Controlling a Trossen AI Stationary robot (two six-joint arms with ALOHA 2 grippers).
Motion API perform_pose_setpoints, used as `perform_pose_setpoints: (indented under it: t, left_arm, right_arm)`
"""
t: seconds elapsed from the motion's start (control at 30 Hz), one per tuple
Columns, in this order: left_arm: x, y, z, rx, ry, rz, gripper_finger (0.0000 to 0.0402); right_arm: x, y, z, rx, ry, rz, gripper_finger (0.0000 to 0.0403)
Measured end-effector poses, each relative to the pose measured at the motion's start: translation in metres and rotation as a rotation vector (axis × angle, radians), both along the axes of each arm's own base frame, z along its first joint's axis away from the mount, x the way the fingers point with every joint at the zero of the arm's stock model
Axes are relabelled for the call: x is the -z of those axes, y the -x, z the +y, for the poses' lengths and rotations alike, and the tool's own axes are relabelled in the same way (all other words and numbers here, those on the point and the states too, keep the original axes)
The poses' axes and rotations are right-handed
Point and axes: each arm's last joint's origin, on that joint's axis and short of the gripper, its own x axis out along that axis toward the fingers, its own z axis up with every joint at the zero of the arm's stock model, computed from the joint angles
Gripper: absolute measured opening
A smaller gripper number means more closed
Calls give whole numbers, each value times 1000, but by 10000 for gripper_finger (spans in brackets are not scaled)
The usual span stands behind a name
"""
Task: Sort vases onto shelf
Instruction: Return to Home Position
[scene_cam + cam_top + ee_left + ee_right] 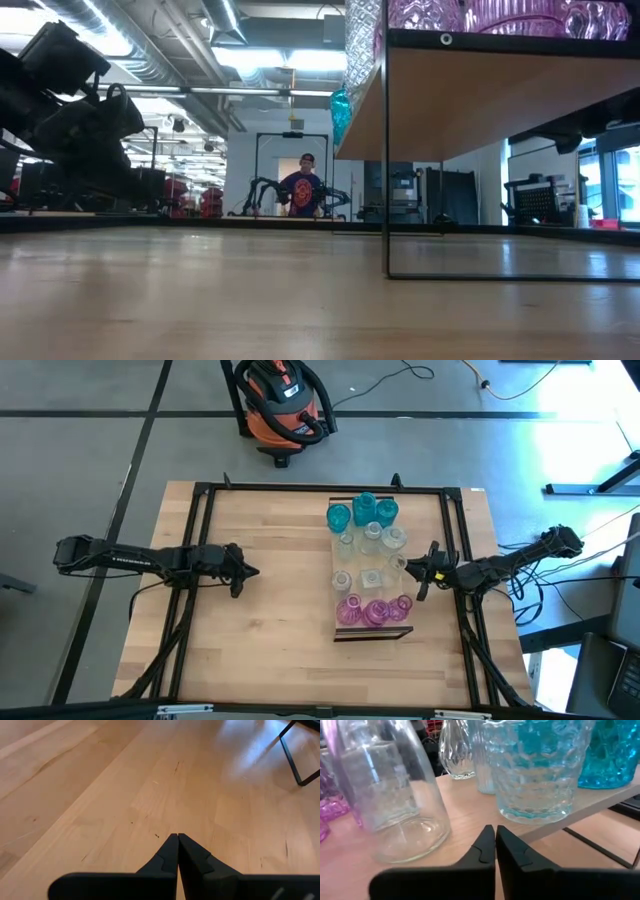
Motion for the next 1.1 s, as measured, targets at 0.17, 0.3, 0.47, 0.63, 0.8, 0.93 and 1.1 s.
perform_pose_setpoints:
  t: [0.17,0.3,0.47,0.63,0.8,0.93,1.1]
  left_arm:
    - [0,0,0,0,0,0,0]
    - [0,0,0,0,0,0,0]
    - [0,0,0,-1,0,0,0]
    - [0,0,0,-1,0,0,0]
    - [0,0,0,0,0,0,0]
    - [0,0,0,-1,0,0,0]
    - [0,0,0,-1,1,0,0]
  right_arm:
    - [-1,0,0,-4,38,18,0]
    - [-7,0,-1,21,68,29,0]
    - [-17,2,-2,29,115,99,0]
    - [-28,7,-5,78,150,197,0]
    - [-25,14,-9,189,82,247,0]
    - [-8,20,-12,257,-27,286,0]
    - [-2,18,-12,301,-53,252,0]
